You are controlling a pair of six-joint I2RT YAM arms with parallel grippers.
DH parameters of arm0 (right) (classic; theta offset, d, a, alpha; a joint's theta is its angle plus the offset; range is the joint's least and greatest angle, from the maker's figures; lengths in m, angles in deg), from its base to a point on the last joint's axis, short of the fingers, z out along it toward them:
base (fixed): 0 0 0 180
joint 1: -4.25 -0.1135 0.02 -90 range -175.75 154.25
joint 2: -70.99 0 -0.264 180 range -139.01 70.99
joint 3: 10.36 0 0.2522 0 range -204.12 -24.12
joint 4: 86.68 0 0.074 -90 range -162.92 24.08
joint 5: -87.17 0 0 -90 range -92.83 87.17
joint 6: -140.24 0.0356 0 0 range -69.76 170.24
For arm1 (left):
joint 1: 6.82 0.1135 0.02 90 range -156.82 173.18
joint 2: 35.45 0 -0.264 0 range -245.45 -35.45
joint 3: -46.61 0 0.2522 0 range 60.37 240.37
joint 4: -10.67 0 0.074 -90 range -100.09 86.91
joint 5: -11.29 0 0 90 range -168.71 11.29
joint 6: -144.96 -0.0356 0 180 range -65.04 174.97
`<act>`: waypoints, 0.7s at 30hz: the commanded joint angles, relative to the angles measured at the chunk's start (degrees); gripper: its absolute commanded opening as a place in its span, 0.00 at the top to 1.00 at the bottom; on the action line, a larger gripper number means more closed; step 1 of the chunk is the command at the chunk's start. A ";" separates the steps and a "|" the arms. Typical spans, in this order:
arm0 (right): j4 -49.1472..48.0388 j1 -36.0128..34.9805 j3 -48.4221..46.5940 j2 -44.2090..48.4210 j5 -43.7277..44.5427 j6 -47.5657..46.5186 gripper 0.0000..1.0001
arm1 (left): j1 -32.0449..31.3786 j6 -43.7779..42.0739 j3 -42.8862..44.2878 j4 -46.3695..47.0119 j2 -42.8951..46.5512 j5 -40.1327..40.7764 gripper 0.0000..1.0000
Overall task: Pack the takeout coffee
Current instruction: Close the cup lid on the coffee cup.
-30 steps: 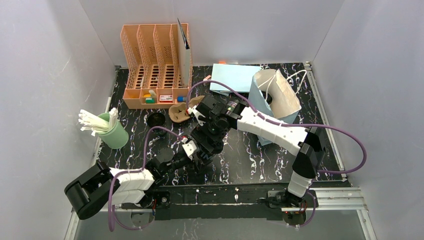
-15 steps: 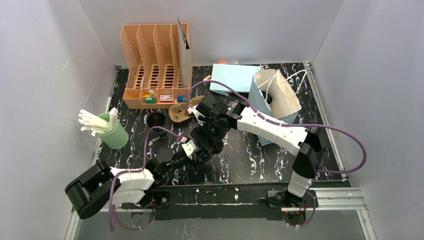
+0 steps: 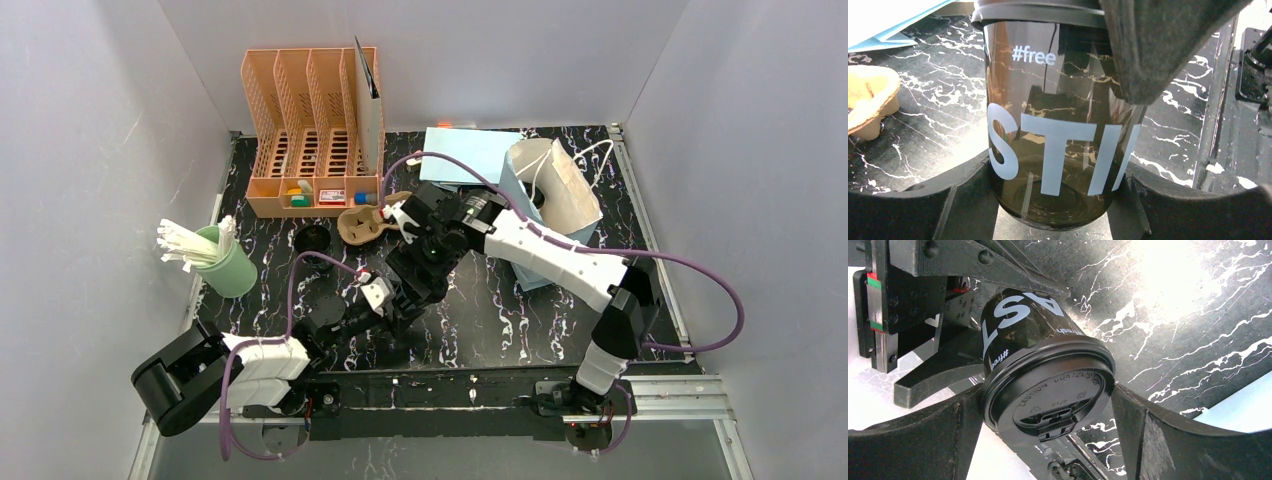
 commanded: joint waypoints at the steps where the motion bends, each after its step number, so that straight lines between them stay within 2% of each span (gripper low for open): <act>1: 0.01 2.82 -0.09 4.85 -0.87 -0.32 0.02 | -0.09 0.39 0.00 0.85 -0.36 1.64 0.41; 17: -3.47 5.30 2.08 7.56 -11.25 -0.78 0.02 | -0.09 1.62 0.35 1.01 -0.96 1.51 0.41; 21: -5.54 8.67 3.22 9.23 -12.96 0.77 0.02 | -0.09 1.63 -0.06 1.24 -0.38 1.43 0.42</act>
